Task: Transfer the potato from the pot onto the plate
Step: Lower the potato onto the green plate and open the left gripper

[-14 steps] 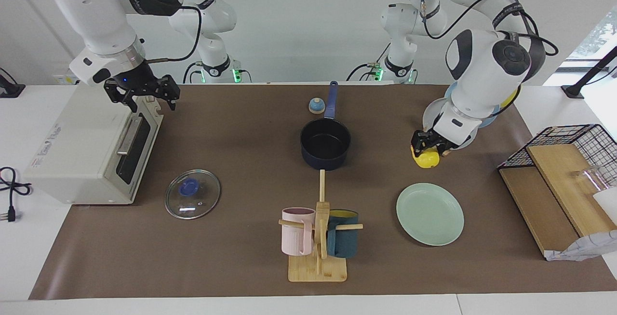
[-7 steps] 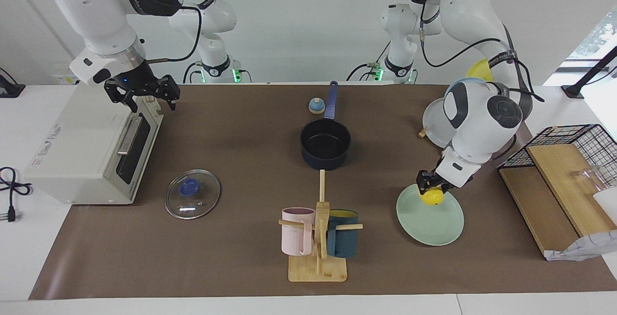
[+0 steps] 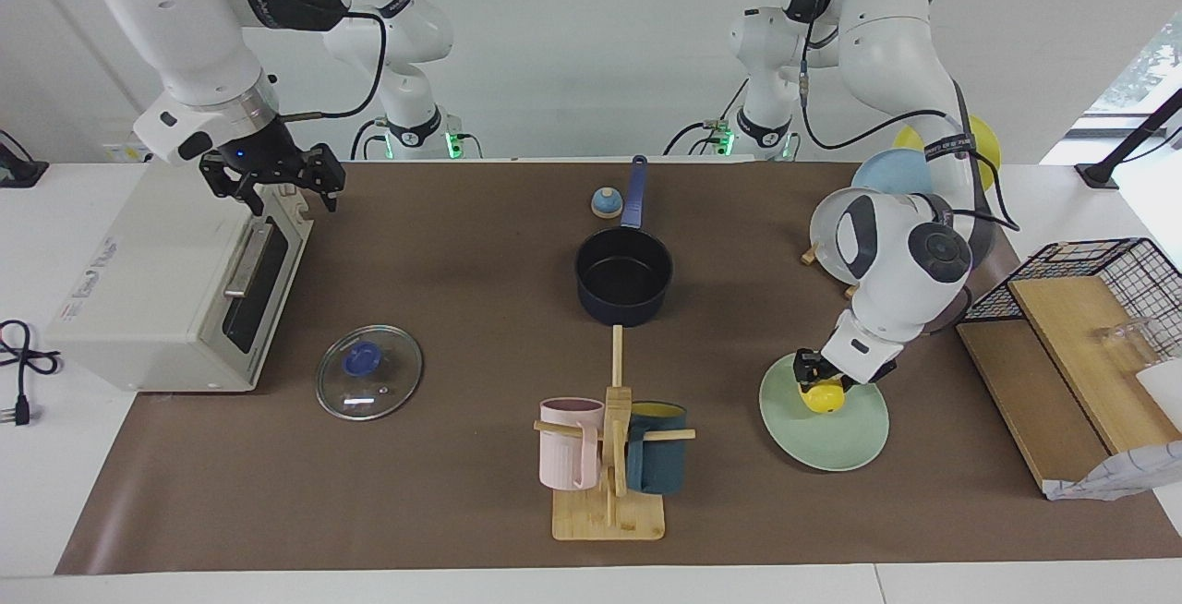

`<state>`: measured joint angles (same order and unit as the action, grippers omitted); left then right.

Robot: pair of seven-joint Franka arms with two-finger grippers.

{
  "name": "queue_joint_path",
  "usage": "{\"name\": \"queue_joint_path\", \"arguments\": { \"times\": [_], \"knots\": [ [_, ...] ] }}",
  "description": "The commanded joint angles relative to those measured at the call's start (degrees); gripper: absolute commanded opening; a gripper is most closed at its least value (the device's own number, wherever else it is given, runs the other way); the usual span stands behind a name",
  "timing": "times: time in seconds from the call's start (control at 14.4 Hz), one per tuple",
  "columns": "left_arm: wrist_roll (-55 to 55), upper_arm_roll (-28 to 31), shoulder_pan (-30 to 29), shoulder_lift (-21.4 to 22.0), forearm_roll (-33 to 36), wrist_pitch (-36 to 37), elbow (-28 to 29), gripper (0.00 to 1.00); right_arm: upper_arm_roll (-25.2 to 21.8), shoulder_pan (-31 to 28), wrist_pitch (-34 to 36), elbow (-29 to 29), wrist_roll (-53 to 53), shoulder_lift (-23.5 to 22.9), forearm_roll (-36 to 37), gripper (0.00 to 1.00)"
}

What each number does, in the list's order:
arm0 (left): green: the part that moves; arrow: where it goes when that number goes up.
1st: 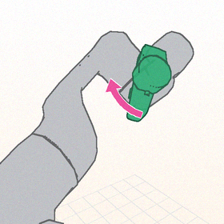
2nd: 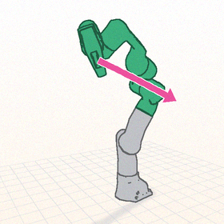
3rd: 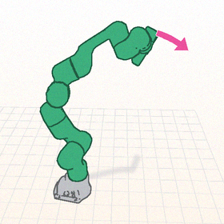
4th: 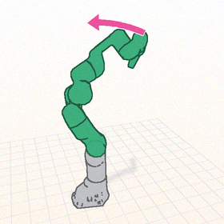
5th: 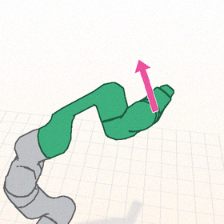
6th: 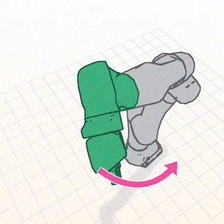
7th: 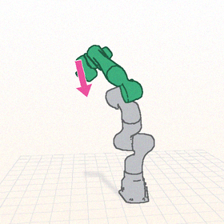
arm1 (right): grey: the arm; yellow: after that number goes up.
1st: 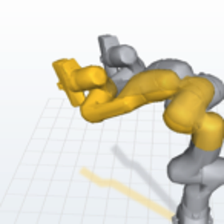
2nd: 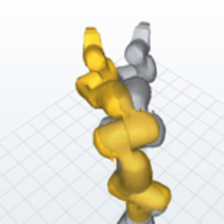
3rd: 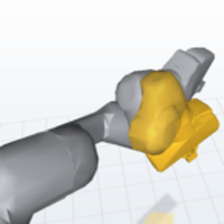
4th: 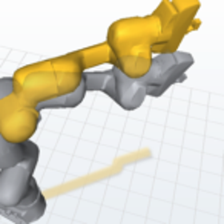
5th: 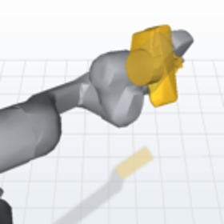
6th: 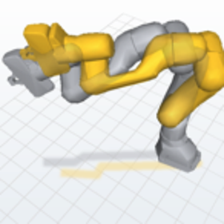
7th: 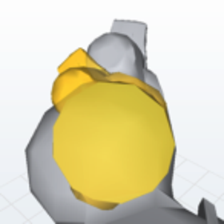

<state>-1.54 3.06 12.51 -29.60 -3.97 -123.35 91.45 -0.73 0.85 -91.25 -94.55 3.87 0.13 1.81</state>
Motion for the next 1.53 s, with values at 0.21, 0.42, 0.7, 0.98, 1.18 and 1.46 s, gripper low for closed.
{"name": "queue_joint_path", "arguments": {
  "times": [0.21,0.42,0.7,0.98,1.18,1.46],
  "knots": [
    [1.1,-0.3,-0.6,0.9,1.8,-0.6,1.2,1.00,-0.1,-0.1,0.5,-0.3,-0.6,0.3,-0.8,1.00],
    [1.1,-0.3,-2.6,3.1,1.4,5.2,-2.8,1.00,-0.1,-0.1,0.5,-0.4,-0.6,0.3,-0.8,1.00],
    [0.9,-0.2,-4.2,10.4,1.8,13.0,-2.8,1.00,-0.1,-0.1,0.5,-0.4,-0.6,0.3,-0.8,1.00],
    [1.0,0.5,-4.7,19.3,4.2,20.1,-2.2,1.00,-0.1,-0.1,0.5,-0.4,-0.6,0.3,-0.8,1.00],
    [0.1,0.5,-4.7,26.3,4.2,26.7,-2.3,1.00,-0.1,-0.1,0.6,-0.4,-0.6,0.3,-0.8,1.00],
    [-2.2,0.5,-4.8,31.3,4.2,34.0,-1.9,1.00,-0.1,-0.1,0.5,-0.4,-0.6,0.3,-0.8,1.00]
  ]
}}
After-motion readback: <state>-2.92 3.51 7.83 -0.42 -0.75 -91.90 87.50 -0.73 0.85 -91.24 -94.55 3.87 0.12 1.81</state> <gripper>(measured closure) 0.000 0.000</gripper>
